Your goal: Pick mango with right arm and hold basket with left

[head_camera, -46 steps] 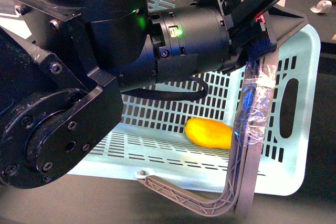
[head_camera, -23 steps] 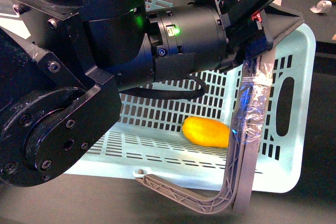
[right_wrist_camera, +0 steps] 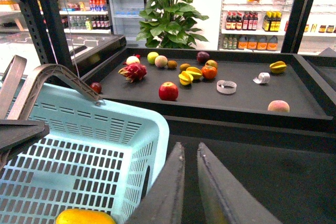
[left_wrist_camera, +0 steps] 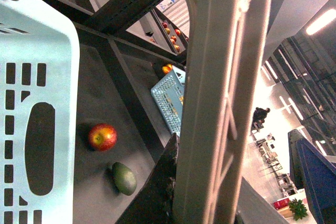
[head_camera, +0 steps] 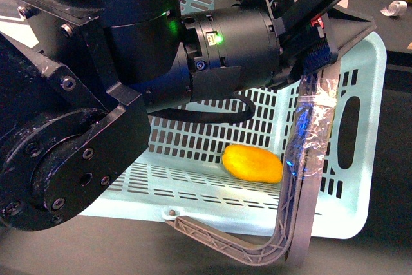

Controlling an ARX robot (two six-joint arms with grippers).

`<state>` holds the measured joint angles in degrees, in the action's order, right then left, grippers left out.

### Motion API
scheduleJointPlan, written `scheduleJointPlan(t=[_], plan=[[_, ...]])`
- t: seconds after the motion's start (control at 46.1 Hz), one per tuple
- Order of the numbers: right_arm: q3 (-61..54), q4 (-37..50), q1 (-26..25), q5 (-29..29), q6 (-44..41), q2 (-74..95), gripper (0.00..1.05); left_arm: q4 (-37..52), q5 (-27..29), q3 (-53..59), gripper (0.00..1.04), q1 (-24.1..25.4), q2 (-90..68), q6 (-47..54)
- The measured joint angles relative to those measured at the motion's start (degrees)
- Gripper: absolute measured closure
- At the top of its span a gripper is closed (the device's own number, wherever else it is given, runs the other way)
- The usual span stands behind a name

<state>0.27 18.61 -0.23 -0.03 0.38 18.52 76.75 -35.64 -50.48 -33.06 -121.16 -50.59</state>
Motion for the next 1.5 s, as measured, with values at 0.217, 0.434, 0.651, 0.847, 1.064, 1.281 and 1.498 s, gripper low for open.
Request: scheduleJointPlan(t=[0.217,0.434,0.651,0.847,1.064,1.281,1.498], plan=[[0.00,-4.33,0.02,0.00,-0.24,-4.44,1.03,0.00,0.00,0.00,0.95,0.00,0.00,0.09],[0.00,-7.10,0.02,0.00,-0.24,-7.23,1.03,0.00,0.00,0.00,0.95,0.00,0.00,0.04],[0.07,-18.21,0.04,-0.02,-0.26,-17.42,1.03,0.00,0.00,0.00,0.95,0.00,0.00,0.02],[0.04,-18.51,0.04,-0.02,-0.26,-18.21,1.03,0.00,0.02,0.00,0.95,0.04,0.00,0.04],[0.07,-18.51,0.04,-0.02,-0.26,-18.21,1.03,0.00,0.04,0.00,0.95,0.04,0.00,-0.02],[0.07,-18.51,0.04,-0.02,-0.26,-18.21,1.03,0.00,0.02,0.00,0.95,0.04,0.00,-0.04],[0.07,-18.51,0.04,-0.02,-0.35,-18.21,0.77,0.00,0.02,0.00,0.95,0.04,0.00,-0.07]])
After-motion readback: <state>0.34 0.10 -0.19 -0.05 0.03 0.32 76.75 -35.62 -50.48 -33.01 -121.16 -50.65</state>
